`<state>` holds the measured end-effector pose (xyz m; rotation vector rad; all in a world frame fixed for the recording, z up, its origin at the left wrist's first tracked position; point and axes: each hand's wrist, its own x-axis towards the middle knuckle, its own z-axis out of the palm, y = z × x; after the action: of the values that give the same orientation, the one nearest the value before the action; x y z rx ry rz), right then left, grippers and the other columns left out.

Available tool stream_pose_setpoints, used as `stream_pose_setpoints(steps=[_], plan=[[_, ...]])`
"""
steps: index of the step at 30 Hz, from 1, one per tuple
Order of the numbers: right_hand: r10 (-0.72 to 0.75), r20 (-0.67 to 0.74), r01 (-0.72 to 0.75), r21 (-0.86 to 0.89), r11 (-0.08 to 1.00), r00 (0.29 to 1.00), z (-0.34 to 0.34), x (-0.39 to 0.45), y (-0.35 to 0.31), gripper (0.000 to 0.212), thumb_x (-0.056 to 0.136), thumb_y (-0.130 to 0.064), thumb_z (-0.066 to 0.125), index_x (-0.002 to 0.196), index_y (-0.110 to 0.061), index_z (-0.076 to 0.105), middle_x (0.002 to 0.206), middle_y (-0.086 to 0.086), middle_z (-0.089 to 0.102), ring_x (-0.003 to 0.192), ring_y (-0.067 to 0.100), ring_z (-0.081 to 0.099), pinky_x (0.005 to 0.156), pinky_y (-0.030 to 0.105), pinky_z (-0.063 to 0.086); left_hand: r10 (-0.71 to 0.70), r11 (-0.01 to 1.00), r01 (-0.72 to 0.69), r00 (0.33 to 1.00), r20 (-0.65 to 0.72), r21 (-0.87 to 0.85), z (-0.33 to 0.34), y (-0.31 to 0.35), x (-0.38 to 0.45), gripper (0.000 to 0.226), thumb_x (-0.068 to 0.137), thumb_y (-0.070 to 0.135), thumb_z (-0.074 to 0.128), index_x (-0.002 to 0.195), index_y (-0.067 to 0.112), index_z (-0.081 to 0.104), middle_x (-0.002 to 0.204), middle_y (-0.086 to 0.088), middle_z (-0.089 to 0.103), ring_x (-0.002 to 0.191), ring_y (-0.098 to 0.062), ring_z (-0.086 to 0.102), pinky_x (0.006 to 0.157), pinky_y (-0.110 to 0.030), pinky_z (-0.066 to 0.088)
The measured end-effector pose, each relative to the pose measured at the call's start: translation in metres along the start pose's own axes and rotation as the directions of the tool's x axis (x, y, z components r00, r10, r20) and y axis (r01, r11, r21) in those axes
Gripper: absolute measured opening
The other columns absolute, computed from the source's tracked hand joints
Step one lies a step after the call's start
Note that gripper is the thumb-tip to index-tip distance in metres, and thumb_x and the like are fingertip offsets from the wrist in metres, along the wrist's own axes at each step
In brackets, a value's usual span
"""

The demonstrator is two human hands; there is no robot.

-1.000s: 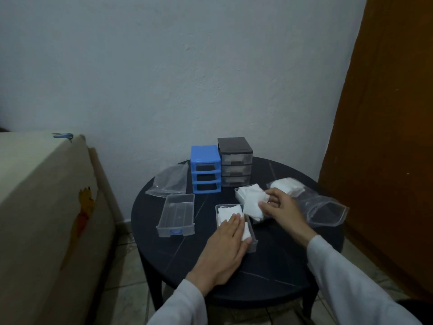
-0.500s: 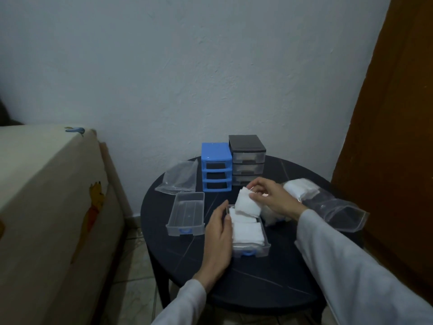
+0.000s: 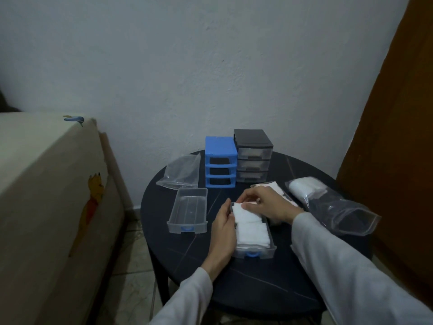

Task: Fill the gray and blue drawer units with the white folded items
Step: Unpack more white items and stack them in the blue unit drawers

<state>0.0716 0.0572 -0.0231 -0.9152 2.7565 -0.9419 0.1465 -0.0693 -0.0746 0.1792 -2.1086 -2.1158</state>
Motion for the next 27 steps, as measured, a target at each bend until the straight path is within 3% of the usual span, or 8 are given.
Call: stream_pose_setpoints(steps=[3, 8, 12, 15, 18, 23, 27], plan=[[-0.055, -0.089, 0.047, -0.094, 0.995, 0.995, 0.005, -0.005, -0.001, 0.02, 0.088, -0.014, 0.061, 0.106, -0.011, 0.069, 0.099, -0.001, 0.064, 0.092, 0.008, 0.057, 0.077, 0.006, 0.039, -0.001, 1.0, 0.001, 1.0, -0.009, 0.02, 0.0, -0.003, 0.003, 0.045, 0.098, 0.012, 0.038, 0.143, 0.019, 0.034, 0.144, -0.001, 0.042, 0.128, -0.012, 0.043, 0.11, -0.033, 0.034], [0.034, -0.123, -0.053, -0.155, 0.987, 0.992, 0.009, -0.016, -0.007, 0.025, 0.095, -0.023, 0.049, 0.114, -0.017, 0.065, 0.112, 0.0, 0.066, 0.104, 0.014, 0.059, 0.09, 0.034, 0.047, -0.01, 1.0, 0.01, 1.0, -0.016, 0.027, 0.0, -0.003, 0.005, 0.045, 0.098, 0.008, 0.037, 0.142, 0.017, 0.035, 0.144, -0.002, 0.043, 0.128, -0.013, 0.043, 0.11, -0.033, 0.034], [0.043, -0.273, -0.087, -0.15, 0.985, 0.961, 0.008, -0.033, -0.028, 0.033, 0.097, -0.026, 0.043, 0.126, -0.016, 0.055, 0.127, 0.0, 0.058, 0.116, 0.014, 0.052, 0.098, 0.029, 0.041, -0.003, 1.0, 0.003, 1.0, -0.022, 0.022, 0.0, -0.004, 0.005, 0.045, 0.097, 0.008, 0.037, 0.142, 0.016, 0.036, 0.143, -0.001, 0.043, 0.128, -0.012, 0.042, 0.109, -0.031, 0.034], [0.036, -0.13, -0.064, -0.218, 0.974, 0.991, 0.021, -0.051, -0.042, 0.046, 0.101, -0.03, 0.033, 0.144, -0.014, 0.03, 0.15, 0.0, 0.032, 0.137, 0.011, 0.029, 0.11, 0.024, 0.021, -0.007, 1.0, 0.007, 0.999, -0.031, 0.004, -0.001, -0.006, 0.006, 0.046, 0.096, 0.004, 0.037, 0.141, 0.014, 0.038, 0.142, -0.003, 0.044, 0.126, -0.013, 0.044, 0.108, -0.029, 0.035], [0.063, 0.013, -0.053, -0.39, 0.919, 0.998, 0.037, -0.06, -0.041, 0.053, 0.103, -0.03, 0.022, 0.149, -0.009, 0.006, 0.158, 0.004, 0.005, 0.145, 0.011, 0.005, 0.113, 0.019, 0.001, -0.005, 1.0, 0.006, 0.999, -0.04, 0.019, -0.001, -0.006, 0.007, 0.047, 0.095, 0.001, 0.035, 0.141, 0.012, 0.038, 0.143, -0.004, 0.044, 0.125, -0.01, 0.043, 0.105, -0.023, 0.033], [0.126, 0.064, -0.077, -0.505, 0.86, 0.99, 0.045, -0.057, -0.033, 0.057, 0.101, -0.037, 0.008, 0.148, -0.006, -0.003, 0.158, 0.007, -0.001, 0.145, 0.012, -0.001, 0.115, 0.024, -0.005, -0.001, 0.999, 0.002, 0.999, -0.035, 0.035, 0.0, -0.006, 0.006, 0.046, 0.096, 0.002, 0.035, 0.141, 0.012, 0.037, 0.143, -0.002, 0.043, 0.124, -0.007, 0.041, 0.105, -0.021, 0.031], [0.089, 0.08, -0.028, -0.569, 0.822, 0.993, 0.053, -0.052, -0.026, 0.099, 0.067, -0.058, -0.029, 0.148, -0.008, -0.002, 0.158, 0.006, -0.001, 0.145, 0.012, -0.002, 0.115, 0.028, -0.006, 0.008, 0.998, -0.005, 0.999, -0.039, 0.067, 0.0, -0.005, 0.006, 0.046, 0.096, 0.003, 0.035, 0.141, 0.012, 0.037, 0.145, -0.003, 0.041, 0.131, -0.011, 0.038, 0.108, -0.022, 0.028]])
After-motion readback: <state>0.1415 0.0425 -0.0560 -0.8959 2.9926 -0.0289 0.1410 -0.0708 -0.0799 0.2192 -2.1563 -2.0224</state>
